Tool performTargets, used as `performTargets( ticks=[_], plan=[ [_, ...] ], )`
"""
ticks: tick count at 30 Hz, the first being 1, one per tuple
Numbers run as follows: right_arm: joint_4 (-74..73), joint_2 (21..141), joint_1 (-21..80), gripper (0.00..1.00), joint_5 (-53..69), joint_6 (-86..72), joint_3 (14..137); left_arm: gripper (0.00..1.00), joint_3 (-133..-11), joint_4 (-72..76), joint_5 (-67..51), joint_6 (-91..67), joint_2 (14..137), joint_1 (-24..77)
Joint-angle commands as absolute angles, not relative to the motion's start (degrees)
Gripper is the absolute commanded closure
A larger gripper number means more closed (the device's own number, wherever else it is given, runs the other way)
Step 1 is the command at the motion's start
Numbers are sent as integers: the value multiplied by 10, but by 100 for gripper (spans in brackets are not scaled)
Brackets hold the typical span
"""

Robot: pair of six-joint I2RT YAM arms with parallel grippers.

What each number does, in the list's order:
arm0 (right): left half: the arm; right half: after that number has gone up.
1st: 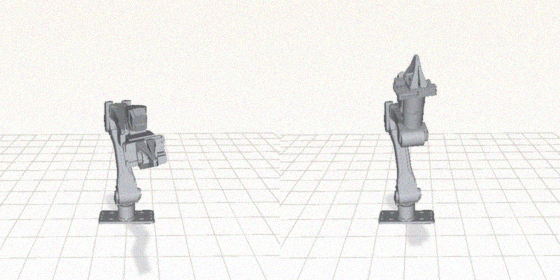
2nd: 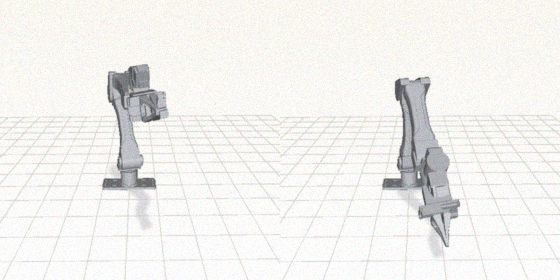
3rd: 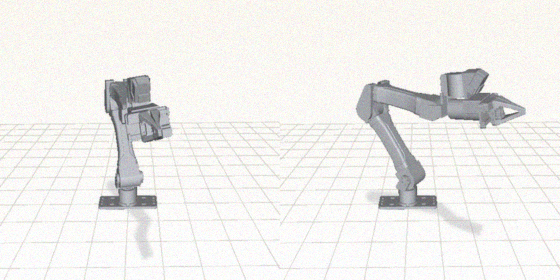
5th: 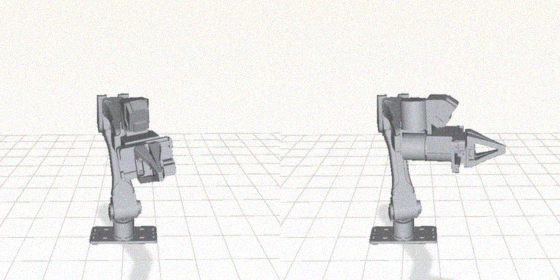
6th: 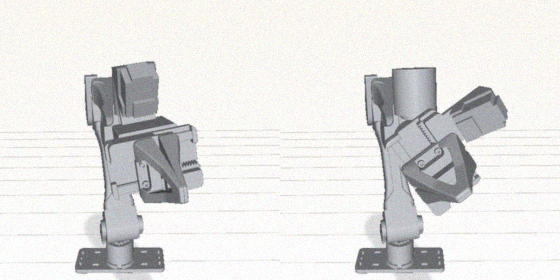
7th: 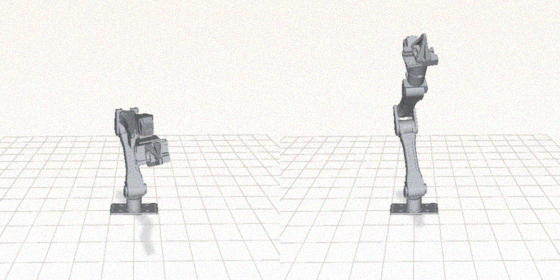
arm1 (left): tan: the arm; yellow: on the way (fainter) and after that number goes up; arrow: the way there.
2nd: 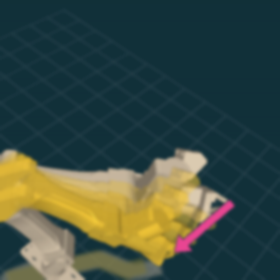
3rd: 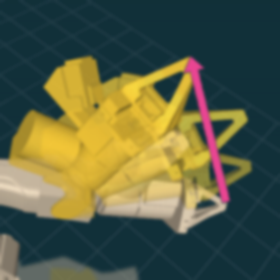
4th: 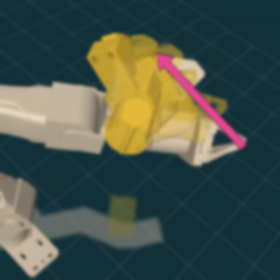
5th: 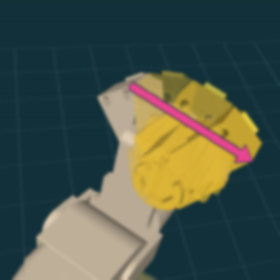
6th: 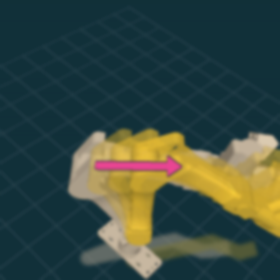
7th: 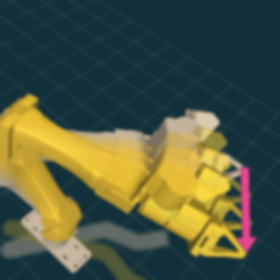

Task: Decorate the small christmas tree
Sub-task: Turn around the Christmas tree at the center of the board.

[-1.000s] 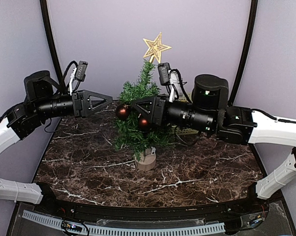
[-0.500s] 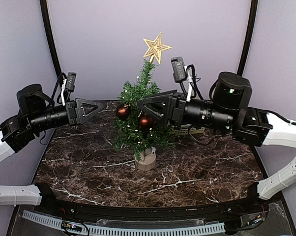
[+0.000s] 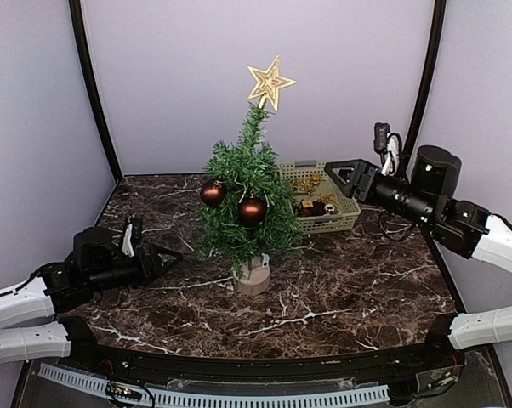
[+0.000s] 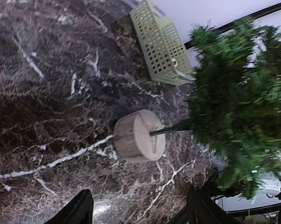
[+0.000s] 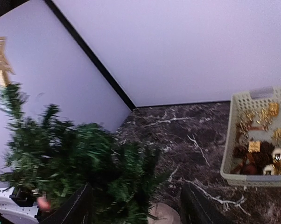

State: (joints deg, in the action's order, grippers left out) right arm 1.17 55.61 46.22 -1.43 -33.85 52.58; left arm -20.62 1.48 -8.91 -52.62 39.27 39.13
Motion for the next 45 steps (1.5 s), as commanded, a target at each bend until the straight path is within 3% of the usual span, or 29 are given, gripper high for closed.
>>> performTargets(
  ticks=[1,9,17,22,31,39,45],
  plan=[
    [51,570,383,38,68,-436,447,29,-172,156,-81,-586,454,415],
    [203,659,368,44,164,-523,319,30,-156,356,-60,-630,645,487],
    [262,777,426,44,188,-523,321,34,-193,490,-78,-647,811,502],
    [325,869,435,49,216,-523,343,36,-214,539,-92,-651,870,502],
    [381,997,442,53,274,-507,411,40,-252,469,-71,-627,906,503],
    [384,1057,451,55,287,-493,443,41,-276,493,-94,-640,970,503],
    [385,1086,457,63,295,-485,459,52,-285,516,-96,-643,1000,502]
  ],
)
